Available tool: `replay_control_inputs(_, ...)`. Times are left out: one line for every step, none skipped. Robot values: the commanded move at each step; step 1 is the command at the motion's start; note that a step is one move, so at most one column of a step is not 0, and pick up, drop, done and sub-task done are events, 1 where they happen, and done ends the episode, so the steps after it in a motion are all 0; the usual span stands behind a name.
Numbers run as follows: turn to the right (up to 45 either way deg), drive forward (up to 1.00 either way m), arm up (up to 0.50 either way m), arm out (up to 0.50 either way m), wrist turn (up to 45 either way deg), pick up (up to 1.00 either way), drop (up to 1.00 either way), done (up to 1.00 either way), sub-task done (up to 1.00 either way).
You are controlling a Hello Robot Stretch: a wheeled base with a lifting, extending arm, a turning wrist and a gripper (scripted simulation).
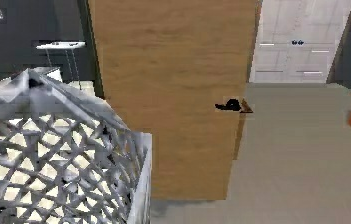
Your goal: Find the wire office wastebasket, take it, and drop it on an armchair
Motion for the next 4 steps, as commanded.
replay_control_inputs(-45.0, 0.0, 0.0, 0.0, 0.0, 0.0, 0.0, 0.0, 0.0)
replay_control_inputs(-42.0, 0.0, 0.0, 0.0, 0.0, 0.0, 0.0, 0.0, 0.0)
replay_control_inputs(0.0, 0.7, 0.0, 0.0, 0.0, 0.0, 0.0, 0.0, 0.0)
replay_control_inputs(-45.0, 0.0, 0.0, 0.0, 0.0, 0.0, 0.0, 0.0, 0.0)
